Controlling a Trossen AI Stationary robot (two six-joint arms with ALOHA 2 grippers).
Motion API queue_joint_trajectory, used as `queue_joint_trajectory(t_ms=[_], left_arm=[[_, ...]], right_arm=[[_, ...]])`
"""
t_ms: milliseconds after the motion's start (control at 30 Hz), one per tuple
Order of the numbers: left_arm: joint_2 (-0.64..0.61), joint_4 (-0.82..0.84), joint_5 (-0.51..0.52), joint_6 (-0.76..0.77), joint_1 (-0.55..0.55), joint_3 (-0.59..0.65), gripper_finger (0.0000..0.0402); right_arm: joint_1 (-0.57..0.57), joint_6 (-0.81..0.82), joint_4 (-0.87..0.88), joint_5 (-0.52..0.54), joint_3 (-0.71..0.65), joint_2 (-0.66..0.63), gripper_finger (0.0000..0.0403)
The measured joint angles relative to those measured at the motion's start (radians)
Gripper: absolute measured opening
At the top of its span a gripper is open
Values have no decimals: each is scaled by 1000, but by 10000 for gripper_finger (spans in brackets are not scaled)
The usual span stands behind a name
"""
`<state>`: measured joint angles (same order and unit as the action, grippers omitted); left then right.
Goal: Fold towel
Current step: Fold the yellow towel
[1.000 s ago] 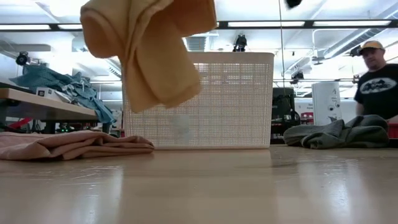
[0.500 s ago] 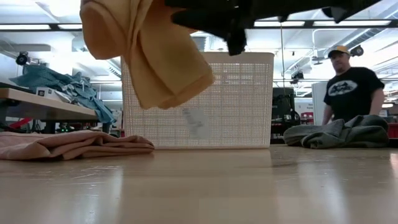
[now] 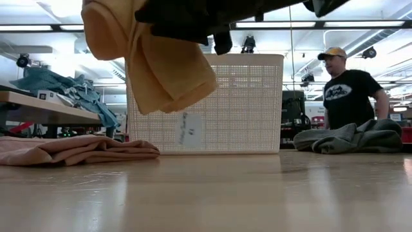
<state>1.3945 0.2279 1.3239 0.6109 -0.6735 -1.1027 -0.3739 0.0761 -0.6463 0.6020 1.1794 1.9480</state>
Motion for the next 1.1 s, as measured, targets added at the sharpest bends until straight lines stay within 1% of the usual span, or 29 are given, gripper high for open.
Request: queue_joint_trajectory(t_ms=[133,200,267,300,367,467,567,600,667,733,800,867,933,1000,1033,1100], left_arm=[[0,0,0,0,0,0,2],[0,2,0,-9,0,0,2],[0,7,-6,-38,-1,2,2],[0,10,-16,-54,-1,2,2],[0,34,-57,-76,-1,2,2],[0,82,-114,-69,-1,2,2],[-2,120,-163,-61,-1,2,2],[-4,133,-183,-60,-1,2,2],[-4,154,-214,-53,-2,2,2],[-5,176,-220,-44,-2,2,2],[-5,206,-225,-25,-2,2,2],[-5,232,-258,5,-2,2,6],[-5,243,-318,19,-2,3,12],[-5,243,-366,20,-2,5,22],[-5,244,-381,19,-2,5,28],[-5,244,-403,20,-2,6,41]], right_arm=[[7,-31,8,2,10,-1,100],[5,-50,6,2,11,-1,66],[-7,-79,8,5,8,-1,23],[-16,-93,10,5,7,-3,12],[-40,-103,16,25,5,-9,9],[-88,-173,84,127,6,-40,3],[-142,-237,178,297,14,-79,2],[-159,-260,210,339,18,-94,2],[-184,-277,279,388,25,-129,1],[-202,-243,369,376,32,-176,1],[-209,-175,466,325,35,-230,1],[-208,-94,561,207,38,-291,1],[-194,-18,623,78,38,-350,1],[-180,27,648,-8,34,-393,1],[-176,36,650,-19,29,-409,1],[-175,32,683,-4,24,-439,0]])
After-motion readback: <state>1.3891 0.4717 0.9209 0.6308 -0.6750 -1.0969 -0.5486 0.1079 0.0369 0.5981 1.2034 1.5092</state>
